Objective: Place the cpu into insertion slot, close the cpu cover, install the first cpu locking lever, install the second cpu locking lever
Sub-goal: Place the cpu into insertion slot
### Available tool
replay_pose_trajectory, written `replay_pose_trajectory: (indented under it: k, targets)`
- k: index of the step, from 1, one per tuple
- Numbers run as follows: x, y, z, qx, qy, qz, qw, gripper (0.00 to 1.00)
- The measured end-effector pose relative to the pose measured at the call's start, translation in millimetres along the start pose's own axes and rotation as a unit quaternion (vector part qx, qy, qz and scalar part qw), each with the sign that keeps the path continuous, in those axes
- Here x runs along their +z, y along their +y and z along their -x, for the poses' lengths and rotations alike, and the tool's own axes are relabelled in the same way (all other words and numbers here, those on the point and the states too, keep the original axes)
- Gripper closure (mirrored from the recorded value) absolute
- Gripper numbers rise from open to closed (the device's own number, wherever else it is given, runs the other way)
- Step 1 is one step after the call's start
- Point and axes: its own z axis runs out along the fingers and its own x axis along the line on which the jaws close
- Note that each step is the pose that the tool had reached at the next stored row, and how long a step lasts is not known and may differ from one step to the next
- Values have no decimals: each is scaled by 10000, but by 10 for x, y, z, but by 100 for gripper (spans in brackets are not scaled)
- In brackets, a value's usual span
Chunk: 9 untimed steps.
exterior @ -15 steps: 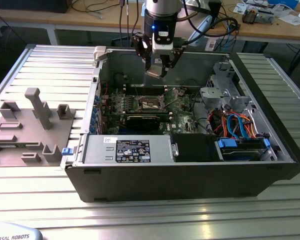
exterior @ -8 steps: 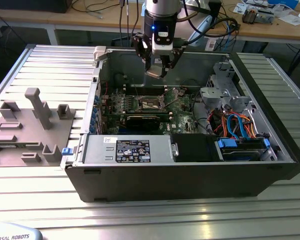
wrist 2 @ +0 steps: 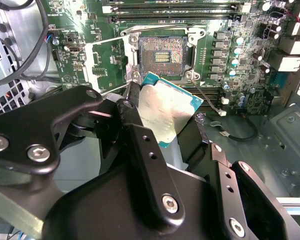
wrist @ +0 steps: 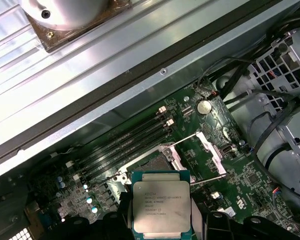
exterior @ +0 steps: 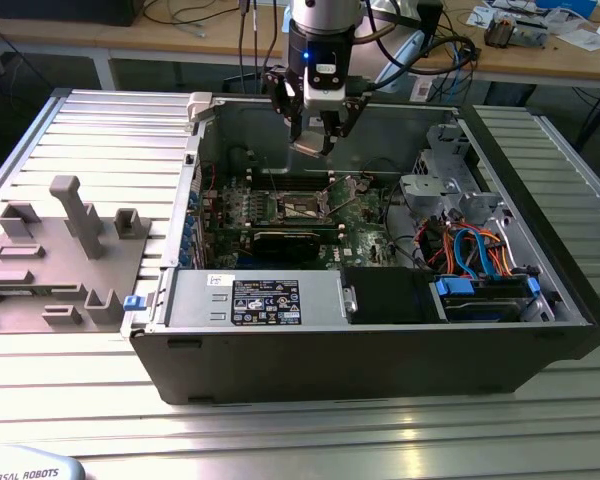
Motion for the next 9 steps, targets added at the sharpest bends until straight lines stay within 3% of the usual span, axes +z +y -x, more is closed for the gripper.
replay_pose_trajectory:
  k: [9]
  targets:
    - [7,0,0,43,-3,1,10000,45]
